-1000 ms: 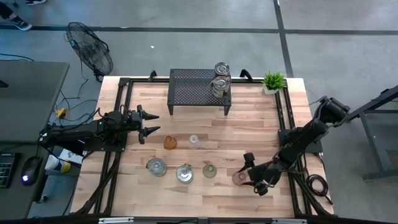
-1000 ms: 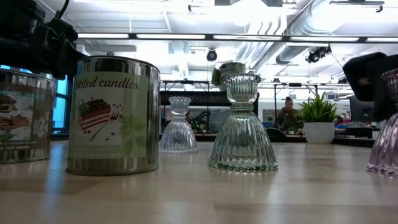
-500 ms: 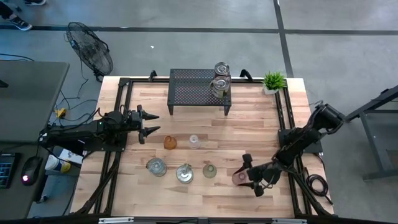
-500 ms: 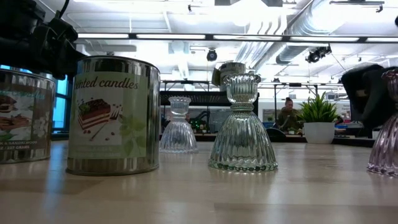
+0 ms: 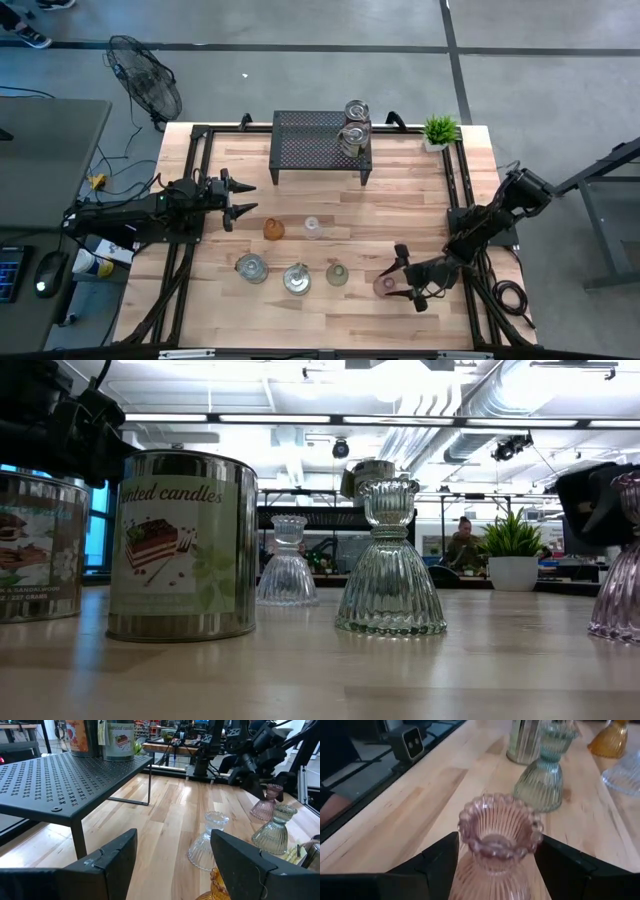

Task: Pick & Place candle stick holders
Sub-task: Put the pink glass candlestick on the shelf

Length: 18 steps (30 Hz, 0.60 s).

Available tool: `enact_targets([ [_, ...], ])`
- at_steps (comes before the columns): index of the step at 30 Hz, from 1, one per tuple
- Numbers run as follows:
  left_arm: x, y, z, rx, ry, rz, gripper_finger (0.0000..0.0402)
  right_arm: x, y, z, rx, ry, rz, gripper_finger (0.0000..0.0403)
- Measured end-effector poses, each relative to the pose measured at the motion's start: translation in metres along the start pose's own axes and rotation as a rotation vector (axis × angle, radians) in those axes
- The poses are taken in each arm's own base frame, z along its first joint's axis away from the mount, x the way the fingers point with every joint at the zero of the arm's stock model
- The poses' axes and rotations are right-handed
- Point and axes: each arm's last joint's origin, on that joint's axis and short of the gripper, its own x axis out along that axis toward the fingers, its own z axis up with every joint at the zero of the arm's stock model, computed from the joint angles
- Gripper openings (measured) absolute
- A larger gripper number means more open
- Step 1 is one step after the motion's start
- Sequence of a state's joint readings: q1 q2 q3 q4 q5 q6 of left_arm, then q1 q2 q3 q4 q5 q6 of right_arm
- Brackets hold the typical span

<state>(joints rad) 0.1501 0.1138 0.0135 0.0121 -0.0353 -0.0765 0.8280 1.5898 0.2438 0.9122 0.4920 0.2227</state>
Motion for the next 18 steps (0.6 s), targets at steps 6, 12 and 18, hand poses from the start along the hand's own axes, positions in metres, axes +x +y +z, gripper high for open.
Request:
enact_targets([
  [6,0.0000,0.0000,0.0000,0.000,-0.001,0.000,0.0248,-0.0004,0.0002,0.0020,0.000,-0.023,0.006,0.0242],
  [12,0.0000,0.0000,0.0000,0.000,0.000,0.001,0.0248,-0.0025,-0.0011,-0.0018,0.021,-0.009,0.029,0.0212],
  [18,0.0000,0.0000,0.0001,0.000,-0.001,0.000,0.0248,-0.0027,-0.0008,-0.0017,0.029,-0.008,0.042,0.0164],
])
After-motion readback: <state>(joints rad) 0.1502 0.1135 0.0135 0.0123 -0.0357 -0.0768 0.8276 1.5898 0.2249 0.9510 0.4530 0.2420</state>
